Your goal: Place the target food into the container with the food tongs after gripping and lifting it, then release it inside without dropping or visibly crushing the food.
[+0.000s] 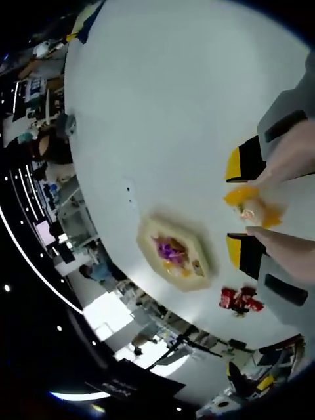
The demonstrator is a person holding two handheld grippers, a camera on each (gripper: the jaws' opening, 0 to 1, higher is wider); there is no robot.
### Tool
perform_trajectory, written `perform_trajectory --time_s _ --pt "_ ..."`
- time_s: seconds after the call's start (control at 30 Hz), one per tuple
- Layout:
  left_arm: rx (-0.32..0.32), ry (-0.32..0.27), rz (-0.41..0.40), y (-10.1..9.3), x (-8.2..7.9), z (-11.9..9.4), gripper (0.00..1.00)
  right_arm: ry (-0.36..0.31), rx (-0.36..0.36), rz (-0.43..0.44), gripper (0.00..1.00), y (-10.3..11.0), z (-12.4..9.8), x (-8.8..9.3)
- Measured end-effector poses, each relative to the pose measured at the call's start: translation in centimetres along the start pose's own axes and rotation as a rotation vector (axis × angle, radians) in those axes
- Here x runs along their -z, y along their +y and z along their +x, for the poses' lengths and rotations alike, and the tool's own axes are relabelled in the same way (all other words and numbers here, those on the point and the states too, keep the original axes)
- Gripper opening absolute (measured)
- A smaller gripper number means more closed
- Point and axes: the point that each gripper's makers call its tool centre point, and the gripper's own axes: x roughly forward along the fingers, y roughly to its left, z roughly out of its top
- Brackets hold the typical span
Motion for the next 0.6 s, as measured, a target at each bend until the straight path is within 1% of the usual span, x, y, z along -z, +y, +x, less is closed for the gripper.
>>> perform_trajectory --time_s 0.17,0.27,0.37,0.43,0.5,0.53,0.6 --pt "-0.012 0.002 -0.002 0.2 0.3 -0.7 0.88 0.018 0.010 0.031 0.30 -0.1 0.6 0.4" --pt "-0.025 0.002 -0.005 0.5 0.4 -1.2 0.88 0.009 0.006 0.033 0.30 -0.1 0.9 -0.2" --pt "-0.039 0.002 -0.011 0.7 0.7 -1.8 0.88 0.014 -0.023 0.016 0.30 0.3 1.7 -1.0" --pt "-0.048 0.005 -0.012 0.9 0.9 -2.0 0.88 0.014 -0.051 -0.013 0.30 0.9 2.2 -1.6" --pt "-0.056 0.004 -0.018 1.0 1.0 -2.3 0.88 0.024 -0.042 -0.050 0.30 1.0 2.3 -1.8" --pt "-0.060 0.001 -0.021 1.1 1.0 -2.4 0.88 0.016 -0.038 -0.060 0.30 1.2 2.2 -2.0" --pt "-0.066 -0.002 -0.026 1.2 1.0 -2.4 0.88 0.015 -0.047 -0.052 0.30 1.5 2.1 -2.0"
